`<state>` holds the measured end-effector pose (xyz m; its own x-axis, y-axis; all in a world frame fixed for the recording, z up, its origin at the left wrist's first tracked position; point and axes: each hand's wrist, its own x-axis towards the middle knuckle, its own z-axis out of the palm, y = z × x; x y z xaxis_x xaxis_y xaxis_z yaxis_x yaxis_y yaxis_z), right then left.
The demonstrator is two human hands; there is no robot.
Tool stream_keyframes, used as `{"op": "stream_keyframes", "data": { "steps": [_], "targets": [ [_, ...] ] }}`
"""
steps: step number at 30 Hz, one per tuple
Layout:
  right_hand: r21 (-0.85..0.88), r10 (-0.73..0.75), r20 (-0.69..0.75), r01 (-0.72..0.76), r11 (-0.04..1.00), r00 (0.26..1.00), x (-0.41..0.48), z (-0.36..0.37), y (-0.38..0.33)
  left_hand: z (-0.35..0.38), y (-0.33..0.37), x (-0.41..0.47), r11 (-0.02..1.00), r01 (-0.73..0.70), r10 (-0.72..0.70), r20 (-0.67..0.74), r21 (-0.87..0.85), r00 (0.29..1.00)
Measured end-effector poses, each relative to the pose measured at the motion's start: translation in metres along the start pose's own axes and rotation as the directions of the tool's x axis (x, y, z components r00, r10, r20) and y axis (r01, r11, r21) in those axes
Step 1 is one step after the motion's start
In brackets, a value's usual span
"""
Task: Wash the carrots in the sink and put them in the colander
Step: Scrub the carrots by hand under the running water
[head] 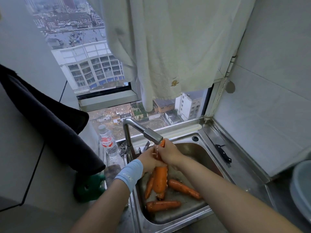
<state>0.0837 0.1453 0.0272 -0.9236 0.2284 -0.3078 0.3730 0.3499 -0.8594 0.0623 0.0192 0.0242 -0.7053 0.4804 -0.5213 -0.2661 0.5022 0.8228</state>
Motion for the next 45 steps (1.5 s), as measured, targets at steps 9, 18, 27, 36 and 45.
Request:
{"op": "stream_keyframes", "data": {
  "steps": [9,18,27,36,45],
  "targets": [
    [0.069,0.047,0.169,-0.059,0.996,0.984,0.002,0.011,0.001,-0.008,-0.019,0.003,0.989,0.029,-0.014,-0.104,0.145,0.994],
    [-0.106,-0.02,-0.128,0.006,0.994,0.992,0.007,0.029,-0.005,-0.001,-0.027,0.009,0.992,0.069,-0.052,-0.16,0.105,0.986],
    [0.05,0.013,0.023,-0.014,0.999,1.0,-0.009,0.01,-0.006,0.003,-0.031,0.011,0.982,0.043,-0.067,-0.128,-0.183,0.99],
    [0.041,0.011,0.379,-0.029,0.999,0.925,-0.016,-0.012,0.033,0.006,-0.011,0.018,0.873,0.081,-0.195,-0.192,-0.481,0.962],
    [-0.375,-0.034,0.347,0.172,0.911,0.937,-0.009,-0.036,0.031,0.003,-0.009,0.021,0.961,0.023,-0.127,-0.367,-0.276,0.921]
  ]
}}
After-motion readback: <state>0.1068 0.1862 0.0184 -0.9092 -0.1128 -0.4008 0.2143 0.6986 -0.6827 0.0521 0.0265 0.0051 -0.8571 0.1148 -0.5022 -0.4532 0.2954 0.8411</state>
